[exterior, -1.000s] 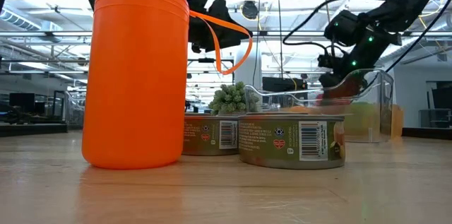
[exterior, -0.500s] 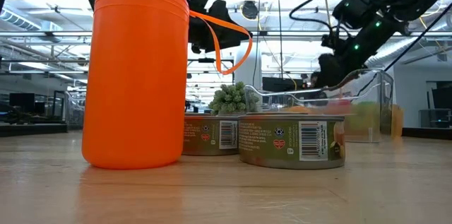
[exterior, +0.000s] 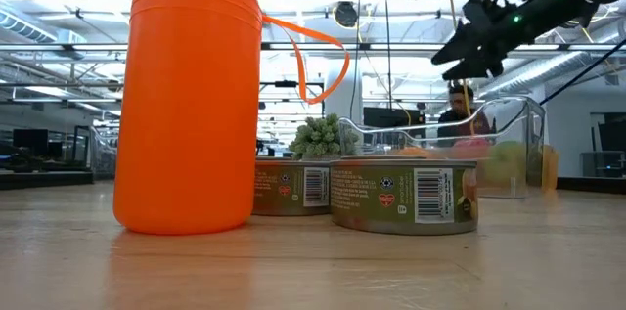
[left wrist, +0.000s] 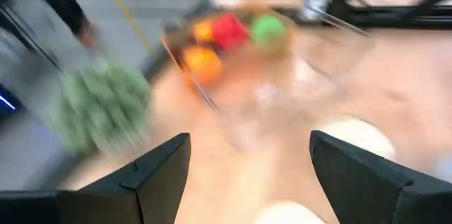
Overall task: Pick & Place Food Item
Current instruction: Put the green pear into the orange bin
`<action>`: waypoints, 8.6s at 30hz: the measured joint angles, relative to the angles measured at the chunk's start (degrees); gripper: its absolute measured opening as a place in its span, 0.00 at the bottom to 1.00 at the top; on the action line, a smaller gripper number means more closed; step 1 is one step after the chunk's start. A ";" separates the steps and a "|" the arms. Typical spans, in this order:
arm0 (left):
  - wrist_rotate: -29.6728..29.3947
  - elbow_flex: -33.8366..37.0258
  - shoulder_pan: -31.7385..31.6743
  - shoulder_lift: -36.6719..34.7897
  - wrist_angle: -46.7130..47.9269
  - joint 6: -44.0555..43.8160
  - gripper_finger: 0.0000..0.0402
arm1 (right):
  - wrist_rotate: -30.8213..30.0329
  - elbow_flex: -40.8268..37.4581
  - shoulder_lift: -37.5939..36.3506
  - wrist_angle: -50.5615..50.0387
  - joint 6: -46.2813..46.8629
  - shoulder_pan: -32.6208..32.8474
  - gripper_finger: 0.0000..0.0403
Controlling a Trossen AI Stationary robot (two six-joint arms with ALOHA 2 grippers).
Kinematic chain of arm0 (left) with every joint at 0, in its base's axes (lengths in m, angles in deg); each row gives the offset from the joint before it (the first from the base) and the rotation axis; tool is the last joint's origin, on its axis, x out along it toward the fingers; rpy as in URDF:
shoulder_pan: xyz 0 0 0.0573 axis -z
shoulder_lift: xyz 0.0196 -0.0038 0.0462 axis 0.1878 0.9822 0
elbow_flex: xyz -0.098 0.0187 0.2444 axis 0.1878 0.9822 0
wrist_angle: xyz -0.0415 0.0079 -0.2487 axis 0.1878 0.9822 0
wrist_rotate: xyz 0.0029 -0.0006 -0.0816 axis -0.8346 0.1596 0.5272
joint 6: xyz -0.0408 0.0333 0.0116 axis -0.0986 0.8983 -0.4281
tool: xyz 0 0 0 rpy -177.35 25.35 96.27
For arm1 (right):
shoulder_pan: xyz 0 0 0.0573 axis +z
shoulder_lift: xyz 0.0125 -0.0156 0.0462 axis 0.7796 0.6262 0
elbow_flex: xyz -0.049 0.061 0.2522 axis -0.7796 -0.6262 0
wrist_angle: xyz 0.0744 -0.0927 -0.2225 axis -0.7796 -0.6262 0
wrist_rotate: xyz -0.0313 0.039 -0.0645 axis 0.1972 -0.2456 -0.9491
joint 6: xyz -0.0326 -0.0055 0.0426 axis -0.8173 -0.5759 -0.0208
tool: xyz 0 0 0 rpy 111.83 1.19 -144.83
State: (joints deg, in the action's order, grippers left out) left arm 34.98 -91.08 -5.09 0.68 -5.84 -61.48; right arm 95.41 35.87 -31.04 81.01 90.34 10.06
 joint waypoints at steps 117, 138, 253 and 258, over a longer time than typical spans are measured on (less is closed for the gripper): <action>18.20 1.81 19.09 4.65 46.70 -88.35 0.74 | 0.09 0.02 1.91 2.58 -2.56 2.27 0.87; 9.72 1.81 6.65 4.65 44.28 -91.10 0.74 | 0.09 0.02 1.91 2.58 -1.55 2.30 0.87; 12.97 -14.39 -0.96 14.82 -15.22 18.08 0.67 | 7.94 0.00 5.58 2.37 -0.65 3.16 0.87; 26.13 -13.35 -5.57 21.27 -31.10 20.50 0.67 | 16.08 0.00 5.43 4.95 -4.26 8.24 0.85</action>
State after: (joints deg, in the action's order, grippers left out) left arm 61.11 -104.43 -10.66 21.95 -36.94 -40.98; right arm 111.50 35.87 -25.62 85.96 86.08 18.30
